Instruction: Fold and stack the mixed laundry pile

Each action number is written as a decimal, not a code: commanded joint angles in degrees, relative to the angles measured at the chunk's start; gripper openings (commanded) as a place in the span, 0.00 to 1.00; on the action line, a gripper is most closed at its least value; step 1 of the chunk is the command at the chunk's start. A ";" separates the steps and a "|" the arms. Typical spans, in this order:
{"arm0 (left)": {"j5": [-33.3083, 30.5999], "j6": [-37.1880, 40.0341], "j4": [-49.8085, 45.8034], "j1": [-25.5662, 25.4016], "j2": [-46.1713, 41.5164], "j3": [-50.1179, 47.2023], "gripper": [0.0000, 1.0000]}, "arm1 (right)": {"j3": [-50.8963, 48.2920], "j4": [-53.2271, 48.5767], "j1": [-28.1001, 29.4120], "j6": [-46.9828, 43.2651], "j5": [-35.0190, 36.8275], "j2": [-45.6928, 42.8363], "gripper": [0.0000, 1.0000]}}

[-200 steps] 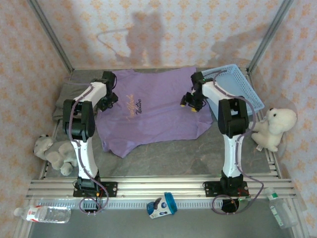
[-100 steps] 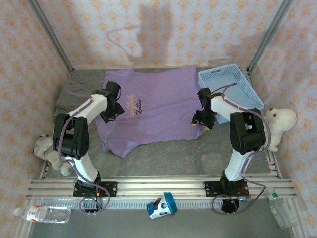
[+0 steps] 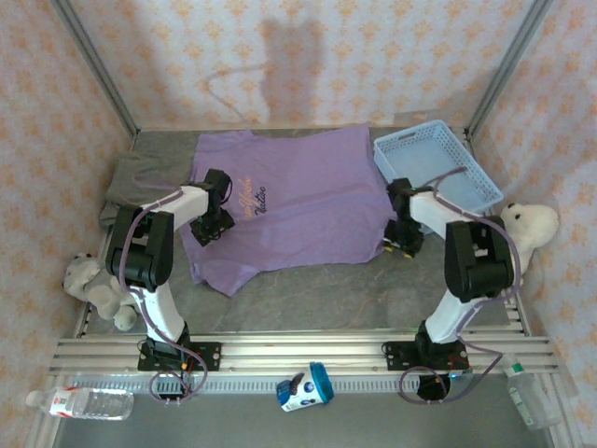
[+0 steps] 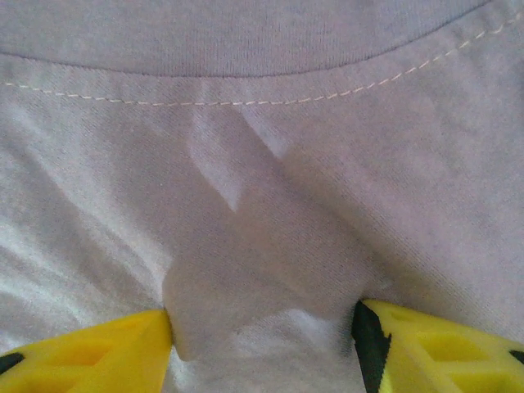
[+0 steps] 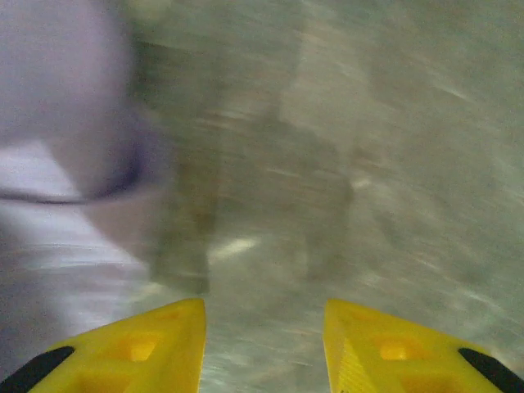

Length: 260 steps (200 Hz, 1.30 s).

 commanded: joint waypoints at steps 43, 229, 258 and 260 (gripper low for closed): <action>-2.77 2.75 -4.12 0.79 -0.33 1.95 0.63 | -5.42 -0.42 -6.03 2.08 -8.02 -9.73 0.39; -2.79 3.27 -3.18 1.07 -1.27 -0.67 0.67 | 7.36 1.31 5.14 4.76 -0.69 1.35 0.00; -2.77 3.23 -2.84 1.25 -1.28 -0.76 0.67 | 0.52 -0.93 0.64 4.05 0.10 -6.38 0.00; -2.77 3.23 -2.83 1.23 -1.31 -0.76 0.67 | 0.13 -1.15 0.40 4.03 0.19 -6.94 0.00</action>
